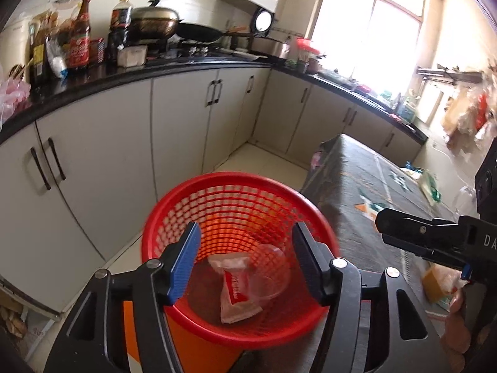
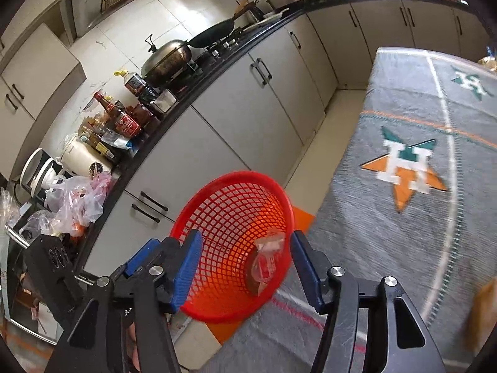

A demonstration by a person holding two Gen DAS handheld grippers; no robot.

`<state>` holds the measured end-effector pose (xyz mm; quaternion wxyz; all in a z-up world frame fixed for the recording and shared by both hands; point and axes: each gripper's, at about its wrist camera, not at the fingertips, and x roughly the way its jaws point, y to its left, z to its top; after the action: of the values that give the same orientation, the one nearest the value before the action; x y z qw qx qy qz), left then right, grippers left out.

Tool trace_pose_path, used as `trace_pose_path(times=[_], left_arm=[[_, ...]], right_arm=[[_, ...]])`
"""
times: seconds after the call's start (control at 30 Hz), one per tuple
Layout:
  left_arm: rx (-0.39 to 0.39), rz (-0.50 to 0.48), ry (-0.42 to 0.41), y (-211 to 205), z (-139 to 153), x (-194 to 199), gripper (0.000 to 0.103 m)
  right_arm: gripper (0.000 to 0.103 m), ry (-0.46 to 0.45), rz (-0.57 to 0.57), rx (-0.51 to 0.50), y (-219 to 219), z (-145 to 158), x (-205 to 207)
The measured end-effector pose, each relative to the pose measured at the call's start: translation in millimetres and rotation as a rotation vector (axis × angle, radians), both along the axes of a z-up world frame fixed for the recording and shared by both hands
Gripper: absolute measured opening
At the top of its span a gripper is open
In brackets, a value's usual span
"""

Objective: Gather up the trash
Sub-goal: 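Carry the bag and cup to the red basket and open both tools, then move both open tools back over the table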

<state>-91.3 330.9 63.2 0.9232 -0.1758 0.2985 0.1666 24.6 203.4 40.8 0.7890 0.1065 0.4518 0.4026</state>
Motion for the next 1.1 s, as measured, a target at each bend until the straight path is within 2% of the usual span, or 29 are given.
trace_pose_path(times=[0.23,0.43,0.6,0.8,0.97,1.1], left_arm=[[0.000,-0.119,-0.021,-59,11,2,0.063],[-0.013,-0.219,-0.015,-110,12,14,0.064],[0.005,-0.313,0.022,-160,10,31,0.064],[0.049,-0.441,0.046,-216,12,48,0.068],[0.161,-0.589,0.078,-267,13,59,0.069],[0.340,-0.685,0.077,-310,14,64,0.076]], right_arm=[[0.064,-0.025,-0.048,0.017,-60,19,-18],[0.064,-0.020,-0.108,0.052,-126,20,-26],[0.064,-0.024,-0.191,0.072,-197,20,-23],[0.064,-0.037,-0.361,0.119,-289,32,-7],[0.066,-0.015,-0.500,0.153,-350,21,10],[0.066,0.017,-0.552,0.187,-373,0,20]])
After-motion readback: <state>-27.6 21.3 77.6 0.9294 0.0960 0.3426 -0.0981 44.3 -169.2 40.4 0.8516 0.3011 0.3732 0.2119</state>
